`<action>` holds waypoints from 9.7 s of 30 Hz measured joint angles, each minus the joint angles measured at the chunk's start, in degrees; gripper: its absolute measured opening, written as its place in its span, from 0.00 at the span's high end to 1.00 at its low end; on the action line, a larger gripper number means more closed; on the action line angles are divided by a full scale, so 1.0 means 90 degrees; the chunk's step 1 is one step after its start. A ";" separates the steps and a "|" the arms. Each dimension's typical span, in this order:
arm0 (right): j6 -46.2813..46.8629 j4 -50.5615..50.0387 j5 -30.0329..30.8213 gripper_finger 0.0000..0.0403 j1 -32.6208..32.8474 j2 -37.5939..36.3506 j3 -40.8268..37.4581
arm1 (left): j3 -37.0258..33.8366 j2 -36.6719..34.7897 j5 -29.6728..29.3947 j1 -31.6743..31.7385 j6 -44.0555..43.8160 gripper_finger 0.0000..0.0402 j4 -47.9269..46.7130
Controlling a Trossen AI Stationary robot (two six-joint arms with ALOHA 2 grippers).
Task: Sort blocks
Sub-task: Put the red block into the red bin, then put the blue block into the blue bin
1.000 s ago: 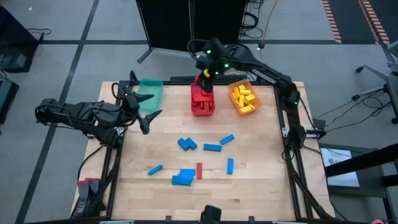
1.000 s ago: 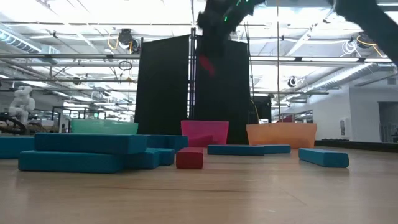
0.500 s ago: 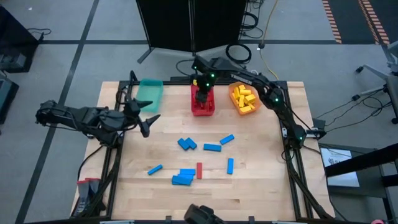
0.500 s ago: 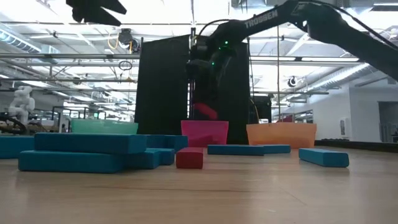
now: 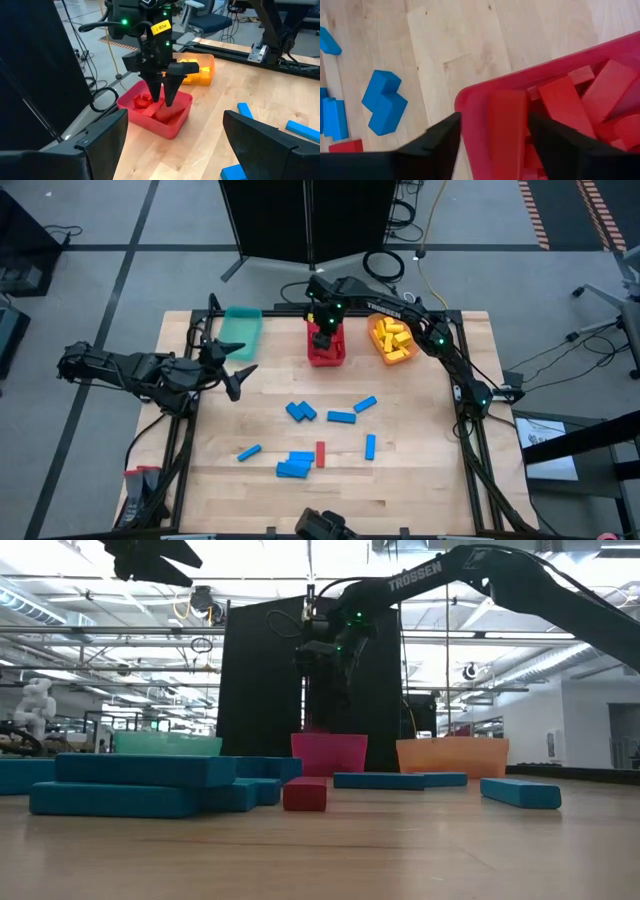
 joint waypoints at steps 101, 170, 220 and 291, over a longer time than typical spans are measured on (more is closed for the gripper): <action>-0.1289 -0.0816 0.2348 0.90 0.3804 -0.0849 -0.0005 | 0.0010 -0.0369 0.1134 -0.0005 -0.0673 0.18 -0.1965; 0.0236 -0.0579 0.0468 0.64 0.0689 -0.2507 -0.0002 | 0.0007 0.0513 0.1217 -0.0005 -0.0798 0.18 -0.1388; 0.1041 -0.1700 0.2776 0.64 0.2551 -0.4722 -0.3334 | 0.0197 0.3840 0.3908 0.1187 0.1832 0.18 0.1112; 0.0059 0.2625 0.3376 0.80 0.2930 -0.3867 -0.7192 | 0.0185 0.2812 0.3027 0.1205 0.1328 0.18 0.0403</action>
